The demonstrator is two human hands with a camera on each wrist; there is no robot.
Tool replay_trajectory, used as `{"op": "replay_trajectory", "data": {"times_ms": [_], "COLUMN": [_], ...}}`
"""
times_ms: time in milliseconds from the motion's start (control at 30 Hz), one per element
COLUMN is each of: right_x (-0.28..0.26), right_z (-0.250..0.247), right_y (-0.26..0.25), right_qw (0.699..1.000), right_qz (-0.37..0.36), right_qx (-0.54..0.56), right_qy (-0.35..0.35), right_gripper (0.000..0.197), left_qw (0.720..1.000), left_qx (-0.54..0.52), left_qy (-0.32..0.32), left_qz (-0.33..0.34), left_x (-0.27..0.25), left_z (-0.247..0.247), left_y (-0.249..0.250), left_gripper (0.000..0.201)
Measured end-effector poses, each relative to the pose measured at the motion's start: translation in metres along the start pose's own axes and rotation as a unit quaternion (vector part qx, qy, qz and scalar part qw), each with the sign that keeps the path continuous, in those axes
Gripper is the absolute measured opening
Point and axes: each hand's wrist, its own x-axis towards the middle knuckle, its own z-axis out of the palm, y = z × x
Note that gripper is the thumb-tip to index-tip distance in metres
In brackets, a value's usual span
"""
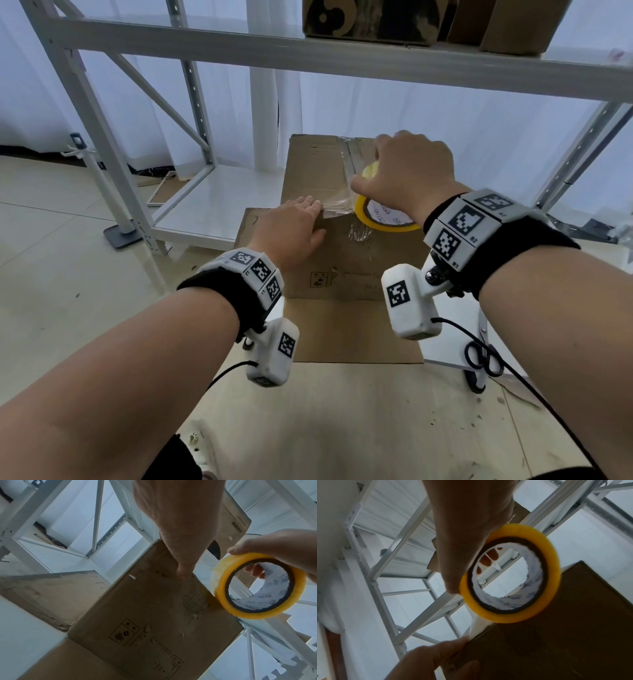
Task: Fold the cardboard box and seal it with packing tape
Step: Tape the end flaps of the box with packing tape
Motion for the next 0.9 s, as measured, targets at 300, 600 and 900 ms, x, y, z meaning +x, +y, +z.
{"op": "replay_trajectory", "data": {"times_ms": [300, 600, 900], "right_x": [-0.022, -0.005, 0.015], "right_z": [0.012, 0.001, -0.032], "right_y": [0.018, 0.004, -0.006], "right_qw": [0.968, 0.97, 0.978], "right_qz": [0.13, 0.116, 0.069], "right_qx": [0.213, 0.215, 0.191], "right_qy": [0.028, -0.018, -0.037], "right_gripper": [0.054, 0.048, 0.039], "left_qw": [1.0, 0.999, 0.997], "left_qx": [-0.001, -0.024, -0.046], "left_qy": [0.002, 0.028, 0.048], "left_qz": [-0.001, -0.006, -0.03], "left_x": [0.002, -0.01, -0.013], "left_z": [-0.001, -0.001, 0.004], "left_y": [-0.004, -0.022, -0.017], "left_gripper": [0.044, 0.038, 0.032]}}
